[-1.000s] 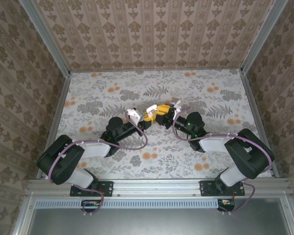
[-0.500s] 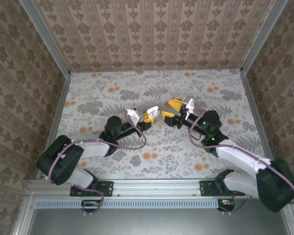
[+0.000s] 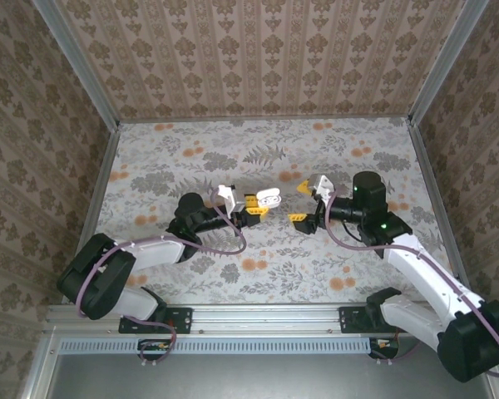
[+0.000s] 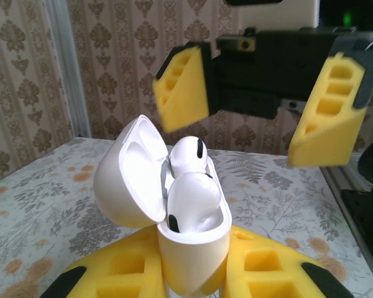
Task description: Insert the wireless bluetooth earbuds into the charging case
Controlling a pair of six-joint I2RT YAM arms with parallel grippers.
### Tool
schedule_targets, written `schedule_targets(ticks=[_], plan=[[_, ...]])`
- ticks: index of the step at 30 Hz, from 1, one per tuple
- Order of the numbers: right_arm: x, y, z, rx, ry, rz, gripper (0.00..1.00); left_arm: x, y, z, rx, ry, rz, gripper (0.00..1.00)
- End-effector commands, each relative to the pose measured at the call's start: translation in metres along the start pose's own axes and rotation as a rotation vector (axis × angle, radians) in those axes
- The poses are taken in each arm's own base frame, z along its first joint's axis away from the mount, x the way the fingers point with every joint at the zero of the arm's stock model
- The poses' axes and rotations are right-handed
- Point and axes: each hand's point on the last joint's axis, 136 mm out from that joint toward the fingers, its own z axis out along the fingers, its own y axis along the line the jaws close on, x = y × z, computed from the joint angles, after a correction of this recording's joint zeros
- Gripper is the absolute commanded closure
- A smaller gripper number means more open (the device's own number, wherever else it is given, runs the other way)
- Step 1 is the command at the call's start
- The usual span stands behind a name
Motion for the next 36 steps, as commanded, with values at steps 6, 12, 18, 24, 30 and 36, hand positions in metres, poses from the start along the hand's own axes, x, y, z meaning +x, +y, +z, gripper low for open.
schedule_targets(ticks=[6,12,18,24,30,36], plan=[[-0.002,0.006,0.026,-0.149,0.016,-0.014,0.16,-0.016,-0.014,0.003,0.085,-0.023,0.003,0.80],[-0.012,0.007,0.040,-0.231,-0.004,-0.030,0.19,-0.016,-0.014,0.004,0.092,-0.021,-0.007,0.79],[-0.024,0.025,0.042,-0.327,-0.034,-0.085,0.21,-0.015,-0.011,0.005,0.073,-0.020,-0.015,0.79],[-0.038,0.045,0.029,-0.398,-0.091,-0.152,0.28,-0.014,-0.007,0.004,0.042,-0.017,-0.019,0.79],[-0.046,0.056,0.009,-0.399,-0.128,-0.203,0.35,-0.011,-0.001,0.001,0.015,-0.014,-0.035,0.79],[-0.035,0.040,-0.002,-0.268,-0.078,-0.176,0.33,-0.015,-0.006,-0.002,0.036,-0.020,-0.053,0.79]])
